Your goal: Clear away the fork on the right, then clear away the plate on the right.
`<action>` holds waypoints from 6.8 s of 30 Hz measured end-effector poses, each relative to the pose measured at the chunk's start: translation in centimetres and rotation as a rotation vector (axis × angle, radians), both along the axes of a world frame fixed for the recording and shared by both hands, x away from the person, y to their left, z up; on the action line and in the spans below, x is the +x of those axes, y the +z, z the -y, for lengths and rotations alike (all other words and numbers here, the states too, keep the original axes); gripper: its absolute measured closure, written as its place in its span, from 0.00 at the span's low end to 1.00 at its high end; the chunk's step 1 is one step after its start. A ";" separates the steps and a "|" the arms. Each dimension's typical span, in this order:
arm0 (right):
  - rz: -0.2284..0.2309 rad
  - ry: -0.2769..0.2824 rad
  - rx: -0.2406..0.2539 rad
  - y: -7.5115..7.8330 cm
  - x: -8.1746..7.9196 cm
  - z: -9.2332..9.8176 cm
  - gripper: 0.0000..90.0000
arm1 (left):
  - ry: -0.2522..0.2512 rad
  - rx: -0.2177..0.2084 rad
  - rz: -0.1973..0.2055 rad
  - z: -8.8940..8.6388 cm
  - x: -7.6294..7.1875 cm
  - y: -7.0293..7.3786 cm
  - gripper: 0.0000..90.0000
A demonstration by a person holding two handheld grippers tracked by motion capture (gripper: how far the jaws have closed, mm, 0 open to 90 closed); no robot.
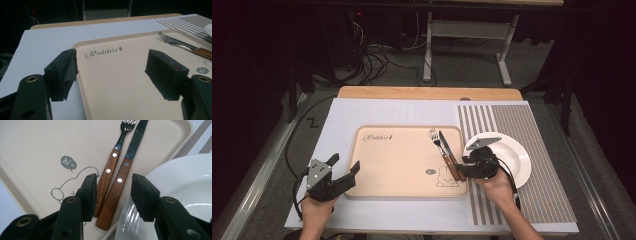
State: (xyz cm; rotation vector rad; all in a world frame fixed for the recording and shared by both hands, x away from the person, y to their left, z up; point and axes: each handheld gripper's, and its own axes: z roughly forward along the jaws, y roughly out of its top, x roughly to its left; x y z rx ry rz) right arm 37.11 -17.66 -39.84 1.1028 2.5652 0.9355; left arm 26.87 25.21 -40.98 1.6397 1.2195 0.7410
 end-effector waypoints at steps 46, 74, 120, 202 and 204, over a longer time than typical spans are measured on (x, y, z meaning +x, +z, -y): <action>0.096 -0.050 0.112 0.2 -2.5 5.4 0.54 | -0.004 0.008 0.001 0.1 0.0 0.0 0.29; 0.169 -0.075 0.183 0.1 -4.2 8.7 0.48 | -0.010 0.008 0.002 0.2 -0.1 0.0 0.29; 0.261 -0.197 0.282 -1.5 -6.8 13.3 0.38 | -0.004 -0.010 0.003 0.0 -0.4 0.0 0.29; 0.060 -0.501 0.470 -2.5 -2.3 18.9 0.53 | -0.002 0.000 0.001 0.2 -0.2 0.0 0.29; 0.052 -0.514 0.484 -2.7 -2.3 19.1 0.53 | 0.000 -0.013 -0.001 0.1 -0.2 0.0 0.29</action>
